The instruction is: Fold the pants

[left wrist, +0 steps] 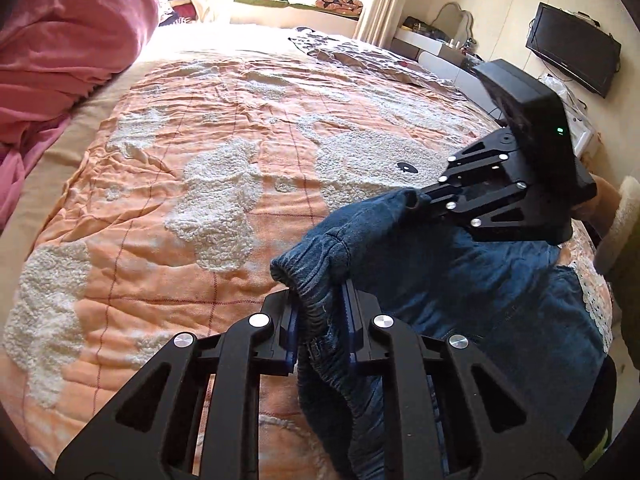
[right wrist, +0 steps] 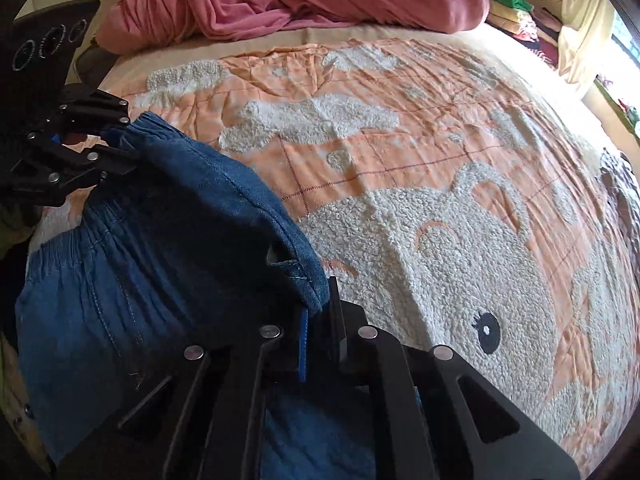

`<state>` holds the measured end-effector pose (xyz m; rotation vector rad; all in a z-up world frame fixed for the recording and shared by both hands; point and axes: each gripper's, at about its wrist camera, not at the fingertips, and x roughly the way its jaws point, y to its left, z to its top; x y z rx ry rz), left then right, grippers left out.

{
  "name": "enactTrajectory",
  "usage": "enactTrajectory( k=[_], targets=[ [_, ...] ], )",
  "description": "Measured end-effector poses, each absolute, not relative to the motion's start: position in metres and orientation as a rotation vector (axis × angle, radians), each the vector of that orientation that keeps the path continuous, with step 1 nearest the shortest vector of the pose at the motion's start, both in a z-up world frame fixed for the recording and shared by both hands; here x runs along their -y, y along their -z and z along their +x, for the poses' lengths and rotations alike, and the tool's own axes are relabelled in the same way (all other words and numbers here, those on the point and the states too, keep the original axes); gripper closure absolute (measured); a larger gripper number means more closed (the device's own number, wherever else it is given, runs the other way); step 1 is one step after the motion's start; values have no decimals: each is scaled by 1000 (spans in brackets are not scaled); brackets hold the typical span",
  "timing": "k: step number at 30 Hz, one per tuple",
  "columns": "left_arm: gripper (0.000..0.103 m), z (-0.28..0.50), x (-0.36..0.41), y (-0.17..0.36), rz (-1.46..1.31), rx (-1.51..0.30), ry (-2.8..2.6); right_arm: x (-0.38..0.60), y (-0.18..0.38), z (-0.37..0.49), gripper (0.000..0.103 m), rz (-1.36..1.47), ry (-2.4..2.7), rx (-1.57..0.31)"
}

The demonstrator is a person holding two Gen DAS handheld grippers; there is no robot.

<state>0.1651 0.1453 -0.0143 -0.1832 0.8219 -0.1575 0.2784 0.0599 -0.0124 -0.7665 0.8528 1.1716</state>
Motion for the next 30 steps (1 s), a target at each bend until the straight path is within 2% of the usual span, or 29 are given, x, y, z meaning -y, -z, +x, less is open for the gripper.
enactTrajectory(
  k=[6, 14, 23, 30],
  targets=[
    [93, 149, -131, -5, -66, -715, 171, -33, -24, 238, 96, -734, -1007, -723],
    [92, 94, -105, -36, 89, -572, 275, 9, -63, 158, 96, -631, -937, -665],
    [91, 15, -80, -17, 137, -628, 363, 43, -22, 59, 96, -557, -1021, -730],
    [84, 2, -80, 8, 120, -733, 328, 44, 12, 18, 96, -558, -1028, -742]
  ],
)
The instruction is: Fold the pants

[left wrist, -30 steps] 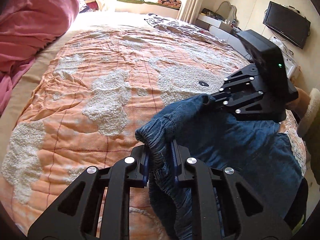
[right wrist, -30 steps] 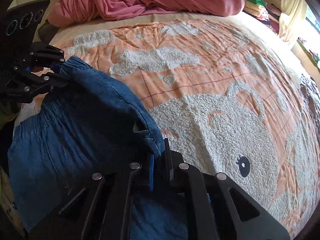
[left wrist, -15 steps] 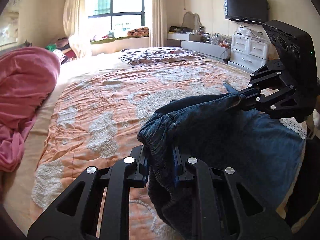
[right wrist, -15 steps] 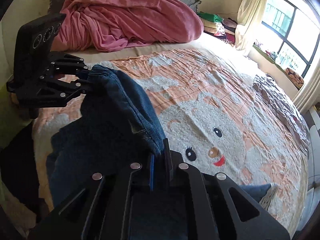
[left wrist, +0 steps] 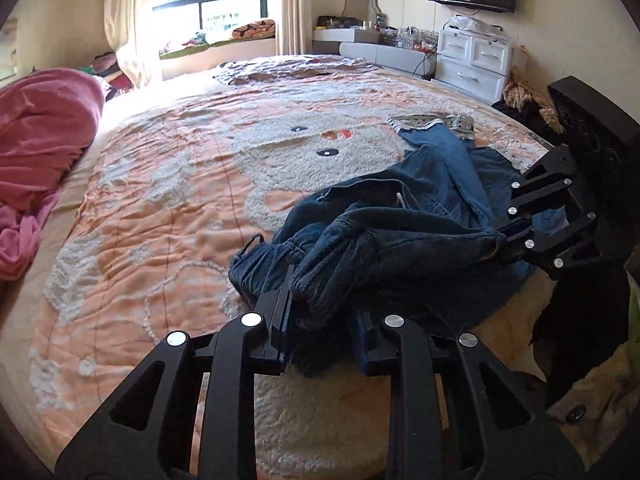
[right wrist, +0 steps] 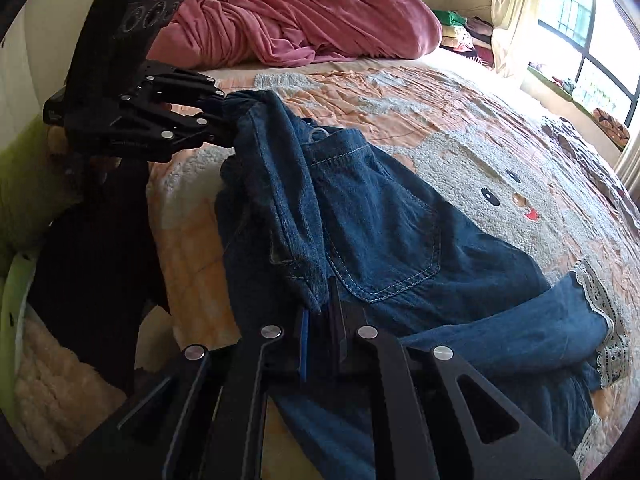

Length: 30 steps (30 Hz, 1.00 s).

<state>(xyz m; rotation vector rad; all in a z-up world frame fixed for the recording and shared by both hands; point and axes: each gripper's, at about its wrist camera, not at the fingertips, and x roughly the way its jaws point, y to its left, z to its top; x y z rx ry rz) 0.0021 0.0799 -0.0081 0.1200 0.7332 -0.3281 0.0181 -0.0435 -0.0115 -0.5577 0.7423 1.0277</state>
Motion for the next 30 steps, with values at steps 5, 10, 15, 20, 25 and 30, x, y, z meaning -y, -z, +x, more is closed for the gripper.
enactTrajectory(
  k=[5, 10, 15, 20, 25, 30],
  targets=[
    [55, -11, -91, 6, 57, -769, 298, 34, 31, 7, 93, -584, -1014, -754],
    [55, -32, -110, -17, -8, -766, 177, 36, 35, 5, 92, -552, -1000, -748],
    [64, -14, -84, -60, -160, -703, 285, 39, 37, 4, 90, -495, -982, -744],
    [87, 29, -42, -15, -150, -859, 354, 55, 39, 4, 86, -390, -969, -771],
    [97, 21, -58, 37, -177, -951, 311, 78, 26, 8, 69, -241, -987, -830],
    [97, 16, -61, 35, -168, -944, 321, 90, -1, 20, 64, -123, -945, -754]
  ],
)
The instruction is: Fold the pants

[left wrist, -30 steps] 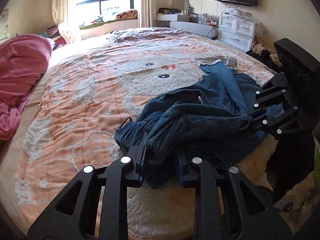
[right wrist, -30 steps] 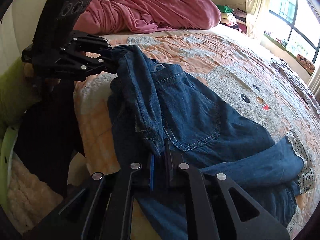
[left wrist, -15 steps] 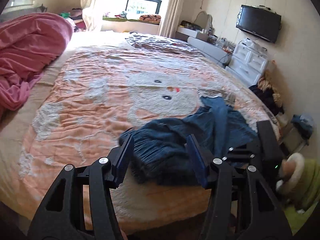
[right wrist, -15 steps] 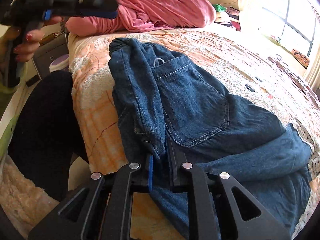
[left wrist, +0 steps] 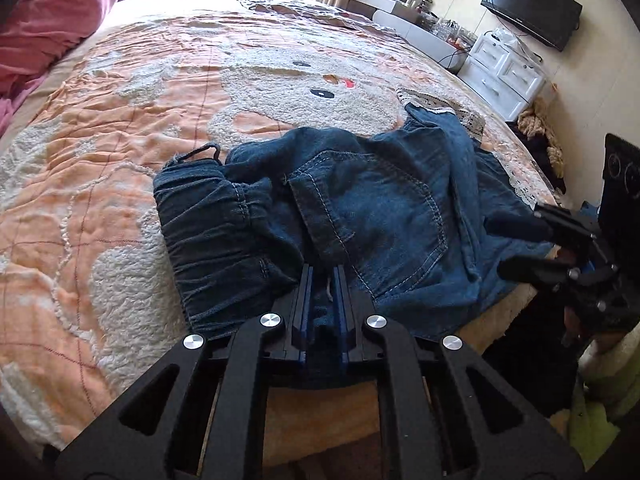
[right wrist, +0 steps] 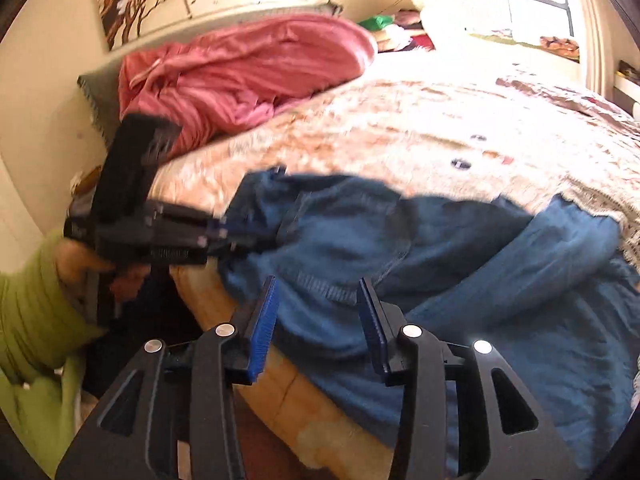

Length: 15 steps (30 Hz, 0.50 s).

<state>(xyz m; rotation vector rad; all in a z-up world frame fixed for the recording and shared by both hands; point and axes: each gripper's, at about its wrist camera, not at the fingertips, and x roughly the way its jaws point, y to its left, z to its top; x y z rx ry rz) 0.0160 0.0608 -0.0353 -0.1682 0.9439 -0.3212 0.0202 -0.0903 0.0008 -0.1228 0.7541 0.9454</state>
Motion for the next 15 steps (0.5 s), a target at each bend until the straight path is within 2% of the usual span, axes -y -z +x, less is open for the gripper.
enactTrajectory(
  k=[3, 6, 9, 12, 13, 15],
  targets=[
    [97, 14, -60, 37, -159, -931, 323, 77, 8, 33, 64, -152, -920, -798],
    [97, 13, -61, 38, -174, -928, 331, 63, 41, 45, 63, -240, -852, -941],
    [97, 14, -57, 40, -159, -913, 327, 71, 46, 43, 63, -177, -843, -899],
    [95, 10, -61, 30, -189, -882, 337, 90, 25, 46, 62, -88, -885, -898],
    [92, 6, -64, 22, -211, -859, 352, 96, 16, 46, 61, -61, -887, -869],
    [57, -4, -67, 2, -229, -803, 367, 117, -1, 48, 48, -32, -850, -821]
  ],
)
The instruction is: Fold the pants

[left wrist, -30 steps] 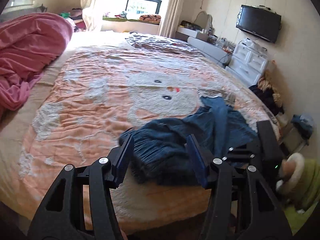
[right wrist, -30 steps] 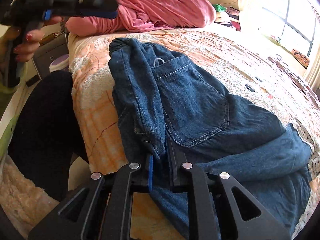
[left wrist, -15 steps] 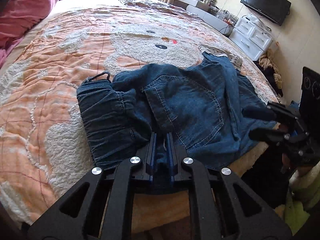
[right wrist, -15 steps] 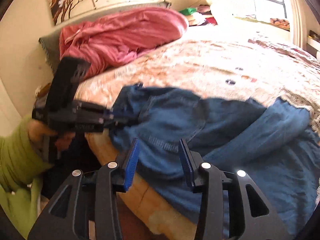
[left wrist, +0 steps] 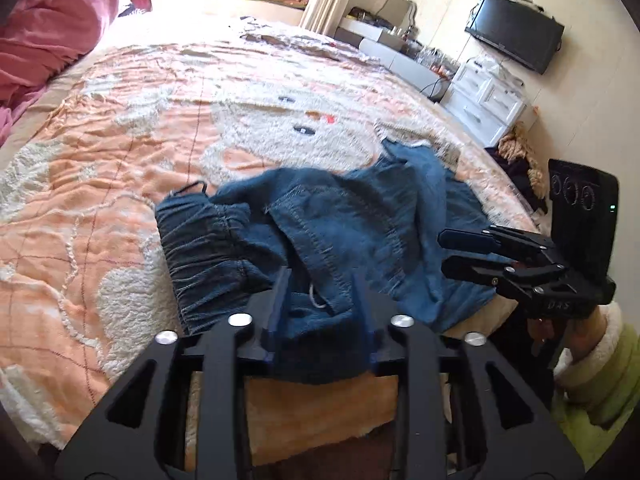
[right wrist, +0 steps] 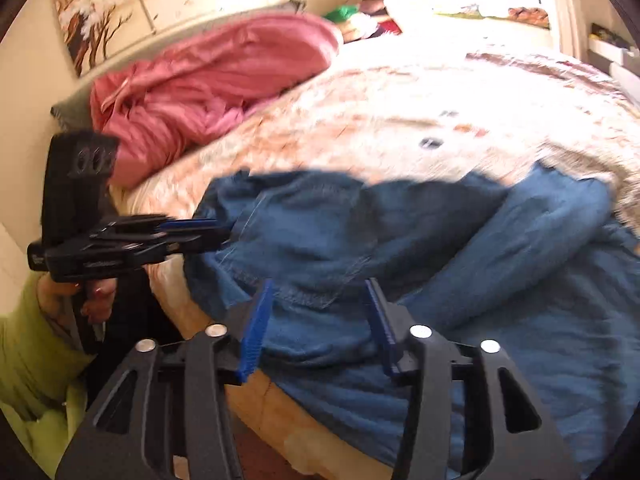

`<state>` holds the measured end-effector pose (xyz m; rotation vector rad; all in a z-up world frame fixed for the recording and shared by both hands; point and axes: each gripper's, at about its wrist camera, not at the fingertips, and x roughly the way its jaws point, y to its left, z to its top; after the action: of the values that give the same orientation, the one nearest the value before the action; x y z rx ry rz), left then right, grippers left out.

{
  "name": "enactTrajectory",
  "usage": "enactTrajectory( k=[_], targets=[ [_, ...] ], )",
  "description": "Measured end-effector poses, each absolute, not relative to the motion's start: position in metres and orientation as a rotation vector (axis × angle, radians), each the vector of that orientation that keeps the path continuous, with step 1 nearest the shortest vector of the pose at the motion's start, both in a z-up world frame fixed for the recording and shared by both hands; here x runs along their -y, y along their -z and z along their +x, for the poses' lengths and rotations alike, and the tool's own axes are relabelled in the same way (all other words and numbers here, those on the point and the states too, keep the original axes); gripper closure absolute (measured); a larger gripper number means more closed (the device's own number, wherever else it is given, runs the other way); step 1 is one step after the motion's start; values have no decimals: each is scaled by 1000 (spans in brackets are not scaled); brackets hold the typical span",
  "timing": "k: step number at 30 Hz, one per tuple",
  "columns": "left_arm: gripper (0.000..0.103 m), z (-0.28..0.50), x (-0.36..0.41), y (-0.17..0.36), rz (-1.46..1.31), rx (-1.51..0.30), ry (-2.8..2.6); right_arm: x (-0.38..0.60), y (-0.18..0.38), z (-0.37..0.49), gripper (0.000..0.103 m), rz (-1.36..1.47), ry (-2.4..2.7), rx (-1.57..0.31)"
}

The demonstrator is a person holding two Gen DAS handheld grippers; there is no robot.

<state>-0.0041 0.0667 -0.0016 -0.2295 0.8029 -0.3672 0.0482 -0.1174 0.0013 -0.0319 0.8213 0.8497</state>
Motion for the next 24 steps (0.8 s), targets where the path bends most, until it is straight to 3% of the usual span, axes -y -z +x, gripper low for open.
enactTrajectory(
  k=[4, 6, 8, 11, 18, 19, 21, 24],
  targets=[
    [50, -18, -56, -40, -143, -701, 334, 161, -19, 64, 40, 17, -726, -801],
    [40, -14, -46, -51, -130, -690, 362, 179, -23, 77, 35, 29, -659, -804],
    [38, -5, -28, -54, -94, -701, 386, 192, -26, 94, 32, 40, -592, -821],
    [33, 13, 8, -46, -78, -755, 446, 209, -29, 124, 22, 3, -494, -830],
    [32, 49, 74, -1, -114, -912, 551, 213, -26, 188, 20, -87, -389, -874],
    [32, 55, 79, 5, -123, -928, 553, 208, -24, 200, 20, -96, -380, -888],
    [48, 65, 86, 15, -121, -961, 546, 198, -22, 214, 20, -131, -368, -904],
    [60, 76, 89, 27, -126, -994, 541, 180, -17, 235, 20, -168, -385, -915]
  ],
)
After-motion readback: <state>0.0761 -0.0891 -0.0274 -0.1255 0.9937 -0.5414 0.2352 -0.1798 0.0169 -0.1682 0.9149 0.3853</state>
